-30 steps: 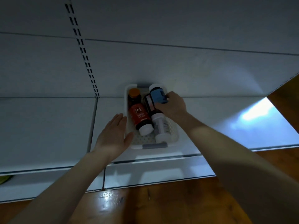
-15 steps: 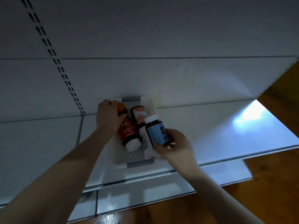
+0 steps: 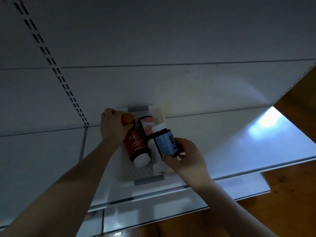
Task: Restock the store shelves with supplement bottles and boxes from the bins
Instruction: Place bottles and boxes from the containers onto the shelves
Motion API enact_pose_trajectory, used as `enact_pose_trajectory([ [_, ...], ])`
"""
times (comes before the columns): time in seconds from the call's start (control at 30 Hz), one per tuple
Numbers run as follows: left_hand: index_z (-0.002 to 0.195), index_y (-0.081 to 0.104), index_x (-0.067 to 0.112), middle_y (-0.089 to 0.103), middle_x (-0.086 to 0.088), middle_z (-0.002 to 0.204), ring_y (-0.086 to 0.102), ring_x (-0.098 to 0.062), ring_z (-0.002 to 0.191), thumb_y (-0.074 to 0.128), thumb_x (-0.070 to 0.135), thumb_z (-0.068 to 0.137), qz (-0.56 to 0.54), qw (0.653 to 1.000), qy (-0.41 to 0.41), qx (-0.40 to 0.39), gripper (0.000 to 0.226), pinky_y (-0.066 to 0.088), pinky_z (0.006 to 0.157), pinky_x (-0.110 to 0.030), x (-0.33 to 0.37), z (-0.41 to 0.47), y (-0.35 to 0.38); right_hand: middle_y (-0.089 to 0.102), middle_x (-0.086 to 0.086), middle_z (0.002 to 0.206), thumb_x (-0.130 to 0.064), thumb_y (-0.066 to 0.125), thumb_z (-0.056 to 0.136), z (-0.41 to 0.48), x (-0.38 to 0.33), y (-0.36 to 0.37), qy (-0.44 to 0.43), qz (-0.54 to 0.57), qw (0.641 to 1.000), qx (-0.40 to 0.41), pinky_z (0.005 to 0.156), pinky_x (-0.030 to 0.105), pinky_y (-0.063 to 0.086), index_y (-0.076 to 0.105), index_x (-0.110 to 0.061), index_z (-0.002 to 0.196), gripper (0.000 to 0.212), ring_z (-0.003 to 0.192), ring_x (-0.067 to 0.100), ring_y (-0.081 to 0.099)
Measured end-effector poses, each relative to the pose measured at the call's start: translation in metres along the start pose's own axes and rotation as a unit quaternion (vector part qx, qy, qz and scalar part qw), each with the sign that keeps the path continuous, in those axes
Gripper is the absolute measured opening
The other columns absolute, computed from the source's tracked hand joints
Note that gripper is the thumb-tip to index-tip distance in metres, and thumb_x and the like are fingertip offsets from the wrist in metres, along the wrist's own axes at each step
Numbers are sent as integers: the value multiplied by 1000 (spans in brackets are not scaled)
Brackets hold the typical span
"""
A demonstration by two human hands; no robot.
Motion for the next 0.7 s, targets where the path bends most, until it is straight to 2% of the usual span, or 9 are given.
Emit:
enact_pose_trajectory([
  [0.1,105,53,-3,53,-19,105,47,-26,97,76,14,73,-149,988,8,44,43,31,74,-23,7,-12,-13,56,-9,102,-27,70,74,-3,-3,1,17,29,999,-3,68,8,42,54,-28,113,42,85,0,54],
  [0.23,108,47,-2,51,0,97,50,-12,88,73,4,76,-305,950,-10,58,41,37,67,-4,24,-46,-46,63,2,101,-19,72,73,-17,-19,2,31,91,995,9,80,35,53,56,-26,101,33,93,16,60],
  [0.3,102,45,5,49,9,87,50,-2,76,72,3,77,-339,938,-45,50,37,37,64,1,30,-68,-65,65,4,94,-11,72,73,-28,-31,-1,33,116,993,-11,78,37,55,56,-22,94,28,87,14,62],
  [0.33,100,43,6,48,11,85,49,3,75,71,2,77,-361,929,-70,42,36,39,64,0,33,-80,-74,65,2,89,-8,71,74,-33,-37,-2,35,129,991,-29,75,33,54,57,-20,93,26,81,9,63],
  [0.43,95,45,10,50,11,85,50,4,78,71,0,76,-415,898,-141,30,34,41,63,-1,42,-121,-104,64,-7,81,-3,69,77,-57,-56,-8,63,191,977,-76,63,9,49,61,-17,92,23,70,-7,61],
  [0.57,89,49,24,57,7,88,56,-1,82,71,5,77,-457,869,-189,-20,31,47,72,-12,54,-170,-143,66,-3,94,-5,70,77,-92,-76,-22,86,216,967,-107,75,14,52,58,-23,94,28,85,5,63],
  [0.7,106,54,21,60,2,100,58,-14,98,69,12,79,-483,839,-241,-61,32,51,82,-30,64,-202,-182,62,-6,97,1,69,76,-124,-100,-39,103,246,949,-170,70,12,51,50,-25,96,38,83,-3,65],
])
Point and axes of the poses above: each hand's wrist, its own z-axis towards the middle knuckle, its own y-axis out of the palm, x = y × z, the point moved 4 cm from there along z, towards the middle knuckle
